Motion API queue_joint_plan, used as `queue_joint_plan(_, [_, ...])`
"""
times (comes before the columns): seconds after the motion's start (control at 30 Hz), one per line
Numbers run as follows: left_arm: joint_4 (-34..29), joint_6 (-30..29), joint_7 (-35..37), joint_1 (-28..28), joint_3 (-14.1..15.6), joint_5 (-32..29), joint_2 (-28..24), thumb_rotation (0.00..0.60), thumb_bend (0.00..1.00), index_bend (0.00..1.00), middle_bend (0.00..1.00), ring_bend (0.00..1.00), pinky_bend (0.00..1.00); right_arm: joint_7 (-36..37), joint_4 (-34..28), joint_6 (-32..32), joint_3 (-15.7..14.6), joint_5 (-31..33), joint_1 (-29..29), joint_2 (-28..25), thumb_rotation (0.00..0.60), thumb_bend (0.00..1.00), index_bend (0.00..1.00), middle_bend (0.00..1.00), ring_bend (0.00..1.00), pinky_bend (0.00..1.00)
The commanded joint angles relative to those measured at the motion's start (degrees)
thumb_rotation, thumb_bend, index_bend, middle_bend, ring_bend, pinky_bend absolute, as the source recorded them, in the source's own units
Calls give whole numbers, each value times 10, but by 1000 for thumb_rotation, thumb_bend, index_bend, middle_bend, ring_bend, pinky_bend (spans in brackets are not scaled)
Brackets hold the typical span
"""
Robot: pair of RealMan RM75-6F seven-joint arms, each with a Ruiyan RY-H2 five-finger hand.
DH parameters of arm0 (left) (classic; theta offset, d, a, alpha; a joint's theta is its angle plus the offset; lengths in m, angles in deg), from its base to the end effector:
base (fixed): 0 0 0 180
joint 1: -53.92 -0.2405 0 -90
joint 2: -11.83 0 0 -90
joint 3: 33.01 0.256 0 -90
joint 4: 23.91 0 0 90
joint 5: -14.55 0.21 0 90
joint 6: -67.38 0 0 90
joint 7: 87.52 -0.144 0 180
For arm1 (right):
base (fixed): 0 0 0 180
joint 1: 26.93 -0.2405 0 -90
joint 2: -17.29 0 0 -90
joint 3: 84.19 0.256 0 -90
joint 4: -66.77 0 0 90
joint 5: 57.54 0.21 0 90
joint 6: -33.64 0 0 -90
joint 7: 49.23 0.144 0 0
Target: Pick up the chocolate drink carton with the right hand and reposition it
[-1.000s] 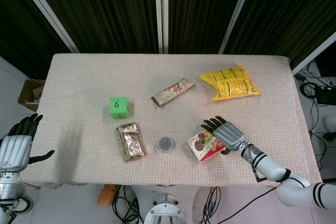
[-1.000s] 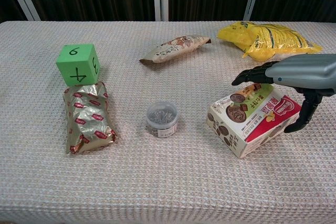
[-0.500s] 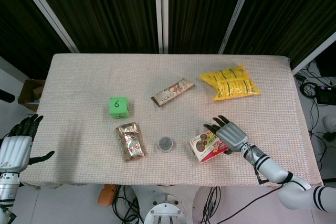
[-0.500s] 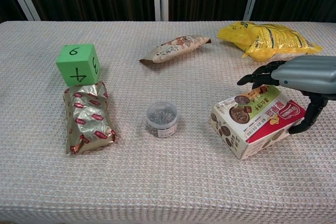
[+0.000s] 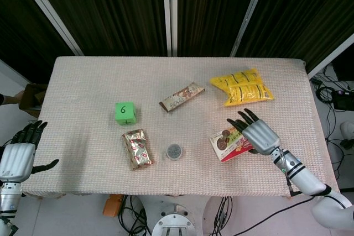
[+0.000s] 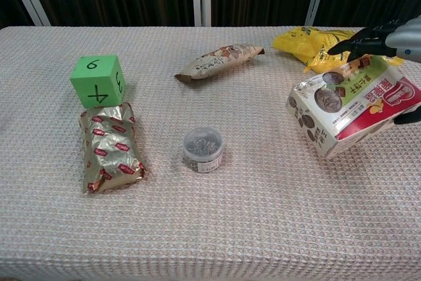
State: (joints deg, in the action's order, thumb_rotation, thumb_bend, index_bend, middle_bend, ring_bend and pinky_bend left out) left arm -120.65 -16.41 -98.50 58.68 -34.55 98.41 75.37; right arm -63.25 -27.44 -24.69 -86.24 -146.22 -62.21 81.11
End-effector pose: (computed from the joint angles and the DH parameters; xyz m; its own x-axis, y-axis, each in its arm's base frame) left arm -0.3046 0.1742 0.1509 0.5047 0.0576 0.8613 0.8622 0.0150 -0.5063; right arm -0.2136 -0.2886 0.0859 0.7344 -0.1475 0.6625 -0.6117 -0.5670 0.5517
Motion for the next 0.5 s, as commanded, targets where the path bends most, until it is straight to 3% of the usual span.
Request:
queue_joint_plan(0.03, [3, 2, 2, 1, 1, 2, 4, 474, 35, 83, 75, 74, 187, -135, -59, -25, 13, -9, 8, -70, 600, 200, 0, 534, 49, 0])
queue_joint_plan(0.23, [8, 4, 3, 3, 4, 9, 10, 471, 35, 83, 75, 75, 187, -395, -102, -11, 34, 34, -2, -101, 600, 202, 0, 536, 49, 0])
queue_joint_plan(0.33, [10, 1, 8, 2, 4, 11, 10, 474, 35, 83, 75, 74, 187, -575, -125, -21, 45, 58, -8, -100, 600, 201, 0, 545, 49, 0])
queue_joint_plan(0.5, [17, 0, 18, 1, 6, 14, 12, 474, 35, 83, 75, 74, 187, -824, -173, -49, 51, 155, -10, -75, 600, 196, 0, 550, 49, 0])
